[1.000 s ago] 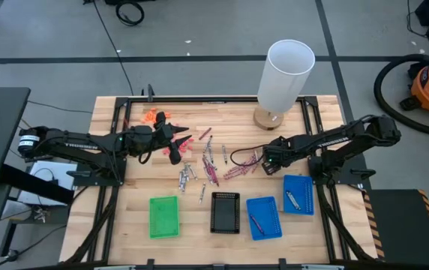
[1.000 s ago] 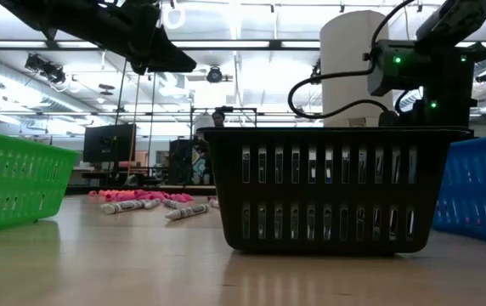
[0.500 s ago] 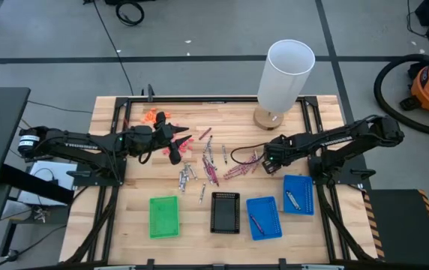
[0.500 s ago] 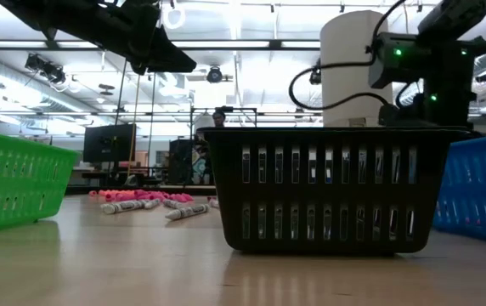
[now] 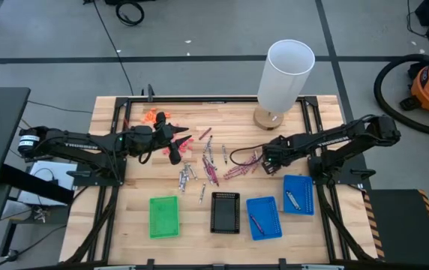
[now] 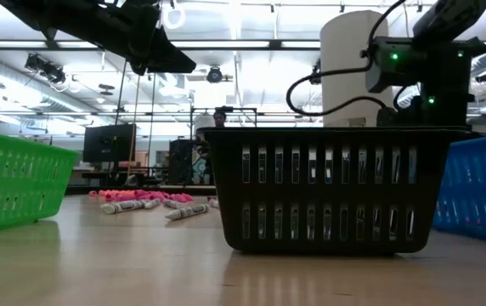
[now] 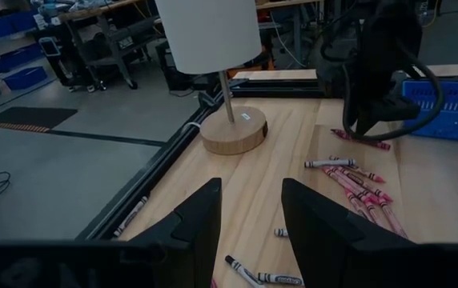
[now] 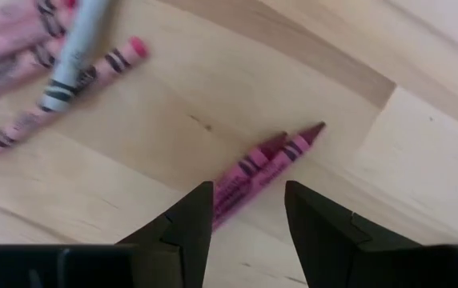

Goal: Sort crayons
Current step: Put the red crayon into the left blue bin

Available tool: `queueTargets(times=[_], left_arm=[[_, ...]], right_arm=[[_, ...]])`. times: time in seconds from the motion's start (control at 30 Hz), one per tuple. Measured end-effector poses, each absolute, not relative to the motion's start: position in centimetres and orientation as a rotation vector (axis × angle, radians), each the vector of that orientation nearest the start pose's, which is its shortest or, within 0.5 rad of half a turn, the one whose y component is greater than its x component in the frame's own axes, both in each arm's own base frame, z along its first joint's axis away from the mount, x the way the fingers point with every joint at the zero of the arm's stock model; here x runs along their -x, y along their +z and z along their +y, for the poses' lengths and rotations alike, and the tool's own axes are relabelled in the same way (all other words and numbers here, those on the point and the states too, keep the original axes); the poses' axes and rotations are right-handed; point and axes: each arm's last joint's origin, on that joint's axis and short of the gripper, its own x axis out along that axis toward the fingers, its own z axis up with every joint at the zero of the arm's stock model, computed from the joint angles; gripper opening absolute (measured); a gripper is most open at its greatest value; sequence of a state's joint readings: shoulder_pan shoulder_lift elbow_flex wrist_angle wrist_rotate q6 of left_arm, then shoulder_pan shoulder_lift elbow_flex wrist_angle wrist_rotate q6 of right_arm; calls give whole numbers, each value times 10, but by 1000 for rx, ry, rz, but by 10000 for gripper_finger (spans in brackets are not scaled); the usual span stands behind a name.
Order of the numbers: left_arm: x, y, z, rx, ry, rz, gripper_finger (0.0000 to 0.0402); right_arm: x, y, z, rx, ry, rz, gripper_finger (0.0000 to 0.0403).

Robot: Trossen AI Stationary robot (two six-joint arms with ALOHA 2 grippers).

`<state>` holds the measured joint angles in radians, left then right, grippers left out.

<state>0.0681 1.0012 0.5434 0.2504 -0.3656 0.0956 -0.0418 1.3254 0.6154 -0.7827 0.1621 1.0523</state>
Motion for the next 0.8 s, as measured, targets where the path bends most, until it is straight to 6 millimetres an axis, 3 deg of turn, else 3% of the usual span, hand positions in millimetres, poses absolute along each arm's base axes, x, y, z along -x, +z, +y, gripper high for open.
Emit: queueTargets(times=[0.53, 0.8], left_arm=[[-215, 252, 25, -125, 422, 228, 144], [-215, 252, 25, -125, 422, 229, 144]], right_arm=[[-183, 147, -13, -739, -969, 1251, 166], [-178, 136, -13, -772, -981, 1230, 166]])
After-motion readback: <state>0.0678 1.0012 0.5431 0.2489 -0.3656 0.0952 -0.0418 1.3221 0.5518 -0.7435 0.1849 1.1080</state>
